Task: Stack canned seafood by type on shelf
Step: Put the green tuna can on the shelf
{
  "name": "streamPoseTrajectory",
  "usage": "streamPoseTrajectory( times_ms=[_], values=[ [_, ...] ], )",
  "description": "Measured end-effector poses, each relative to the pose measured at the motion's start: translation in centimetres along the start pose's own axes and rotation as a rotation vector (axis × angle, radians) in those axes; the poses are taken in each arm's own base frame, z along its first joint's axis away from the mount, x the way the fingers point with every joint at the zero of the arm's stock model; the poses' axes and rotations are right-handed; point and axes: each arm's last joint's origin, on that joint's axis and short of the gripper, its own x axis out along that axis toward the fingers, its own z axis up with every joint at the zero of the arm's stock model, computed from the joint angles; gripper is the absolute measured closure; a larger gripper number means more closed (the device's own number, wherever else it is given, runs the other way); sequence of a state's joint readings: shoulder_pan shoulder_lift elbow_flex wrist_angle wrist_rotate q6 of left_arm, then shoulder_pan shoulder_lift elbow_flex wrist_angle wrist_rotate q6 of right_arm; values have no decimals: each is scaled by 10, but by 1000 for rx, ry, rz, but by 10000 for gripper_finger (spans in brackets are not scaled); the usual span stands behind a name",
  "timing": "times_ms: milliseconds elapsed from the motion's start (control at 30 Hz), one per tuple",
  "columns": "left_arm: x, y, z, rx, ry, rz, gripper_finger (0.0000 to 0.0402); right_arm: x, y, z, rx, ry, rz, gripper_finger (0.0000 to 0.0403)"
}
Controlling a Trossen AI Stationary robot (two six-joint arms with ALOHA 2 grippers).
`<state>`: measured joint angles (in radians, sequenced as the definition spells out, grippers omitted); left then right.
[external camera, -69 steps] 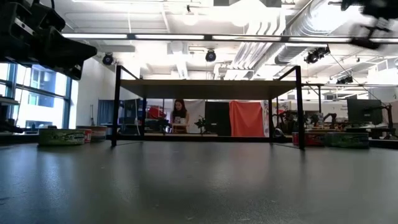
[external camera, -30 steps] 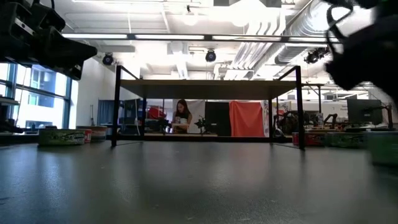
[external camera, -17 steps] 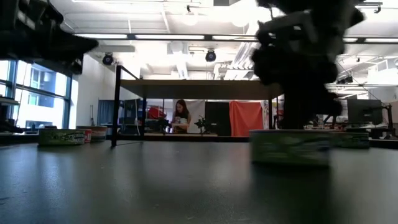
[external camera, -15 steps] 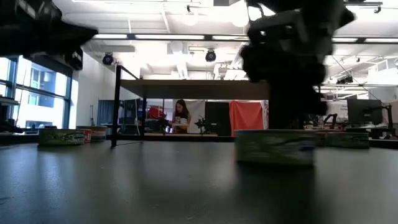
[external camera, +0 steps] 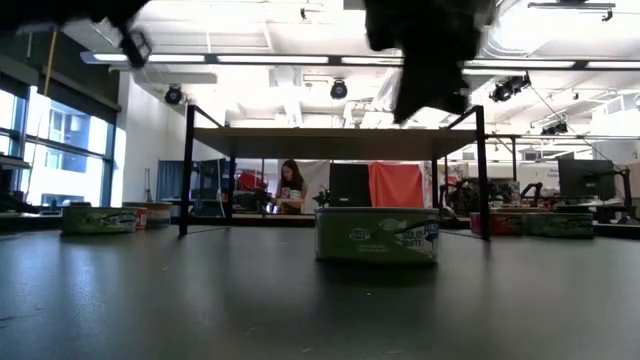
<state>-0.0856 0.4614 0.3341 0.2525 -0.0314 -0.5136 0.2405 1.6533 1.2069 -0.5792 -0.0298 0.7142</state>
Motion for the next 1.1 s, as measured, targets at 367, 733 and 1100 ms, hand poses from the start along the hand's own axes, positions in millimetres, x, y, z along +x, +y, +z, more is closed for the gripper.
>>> streamPoseTrajectory(
  times_ms=[367, 733, 1100],
  values=[
    [135, -4, -62, 452, 720, -20, 401, 19, -16, -55, 217, 92, 75, 403],
    [192, 14, -121, 695, 784, -93, 401, 46, -35, -85, 264, 18, 57, 403],
    [214, 18, -165, 642, 896, -78, 401, 54, -44, -92, 204, -93, 118, 403]
  ],
)
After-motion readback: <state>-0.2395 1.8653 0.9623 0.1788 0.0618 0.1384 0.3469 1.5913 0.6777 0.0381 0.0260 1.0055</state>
